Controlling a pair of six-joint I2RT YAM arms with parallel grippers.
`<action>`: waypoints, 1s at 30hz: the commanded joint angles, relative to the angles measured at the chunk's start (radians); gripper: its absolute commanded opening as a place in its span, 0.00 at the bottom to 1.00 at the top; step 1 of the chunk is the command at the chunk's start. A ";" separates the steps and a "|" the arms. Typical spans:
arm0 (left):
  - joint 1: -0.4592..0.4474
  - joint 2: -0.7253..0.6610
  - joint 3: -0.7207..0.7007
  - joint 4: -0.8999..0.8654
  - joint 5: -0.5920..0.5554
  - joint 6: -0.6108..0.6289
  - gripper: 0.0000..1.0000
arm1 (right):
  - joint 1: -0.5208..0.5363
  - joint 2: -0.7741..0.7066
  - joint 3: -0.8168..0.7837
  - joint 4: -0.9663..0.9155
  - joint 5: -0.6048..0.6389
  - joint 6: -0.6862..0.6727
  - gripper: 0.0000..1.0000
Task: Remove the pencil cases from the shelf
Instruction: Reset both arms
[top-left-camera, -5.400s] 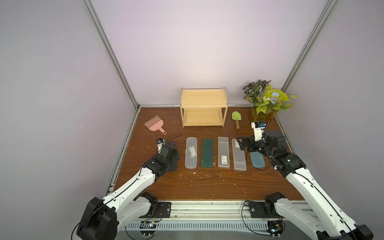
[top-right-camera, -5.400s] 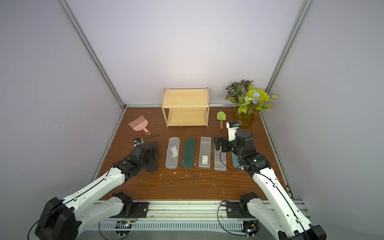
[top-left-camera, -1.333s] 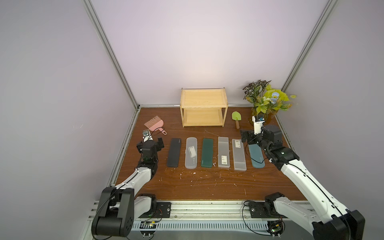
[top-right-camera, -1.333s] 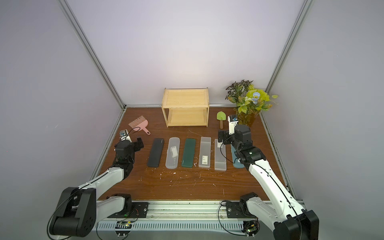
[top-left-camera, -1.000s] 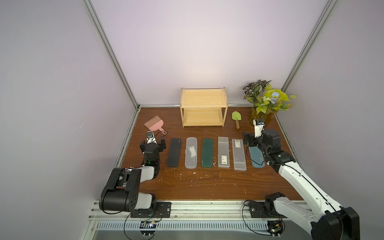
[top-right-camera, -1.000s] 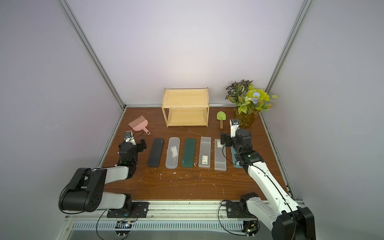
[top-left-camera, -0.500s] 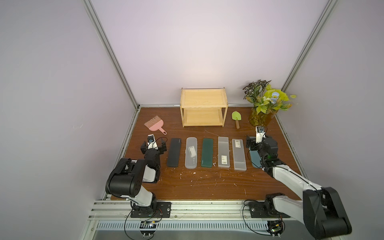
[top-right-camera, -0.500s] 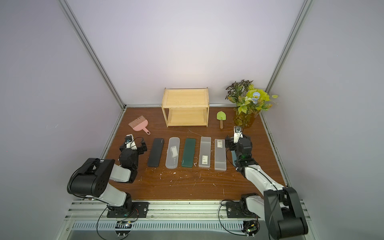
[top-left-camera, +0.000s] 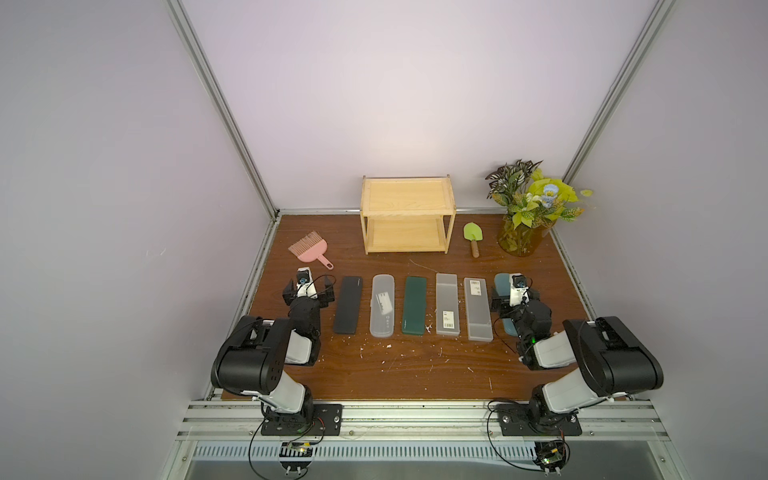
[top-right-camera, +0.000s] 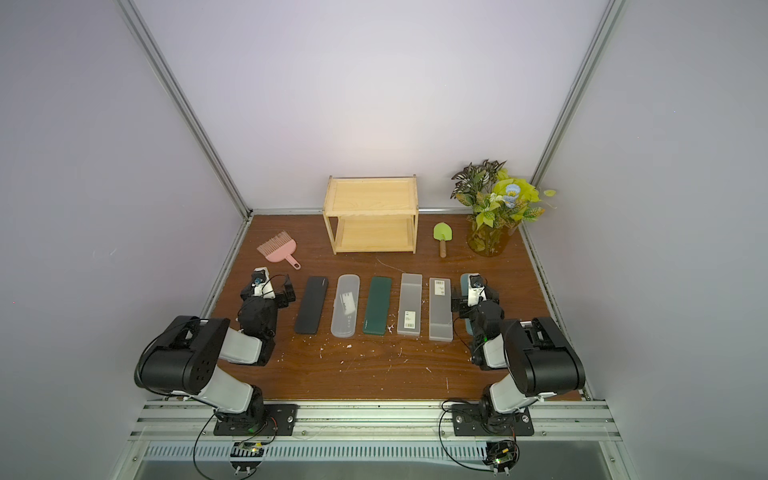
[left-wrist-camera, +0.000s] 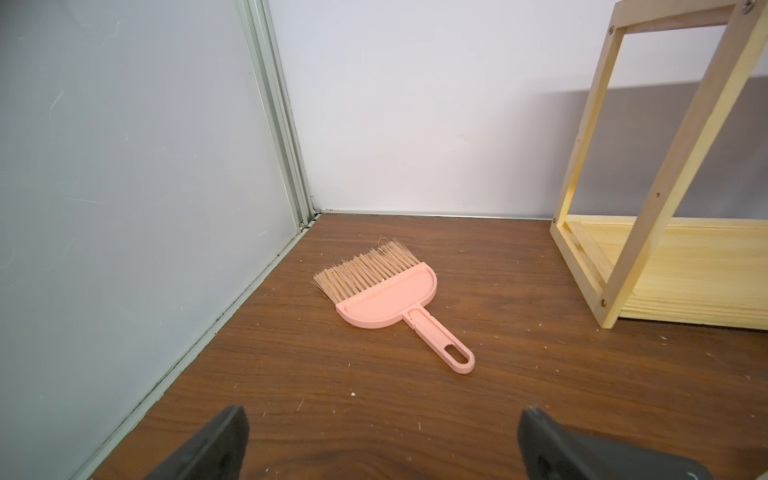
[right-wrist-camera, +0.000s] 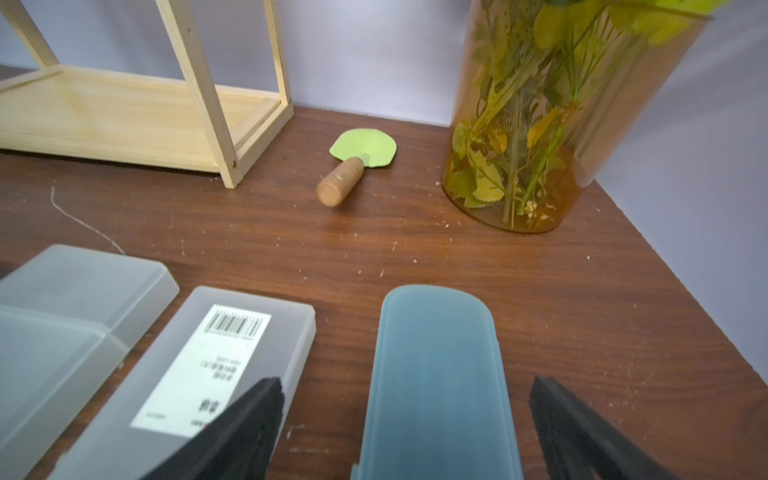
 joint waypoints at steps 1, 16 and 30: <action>0.000 0.006 0.013 0.015 -0.001 0.011 1.00 | -0.002 -0.027 0.027 0.110 0.000 0.006 1.00; -0.002 0.001 0.008 0.018 -0.004 0.011 1.00 | -0.007 -0.002 0.066 0.077 0.011 0.021 1.00; -0.002 0.001 0.010 0.016 -0.002 0.010 1.00 | -0.007 -0.002 0.066 0.078 0.010 0.021 1.00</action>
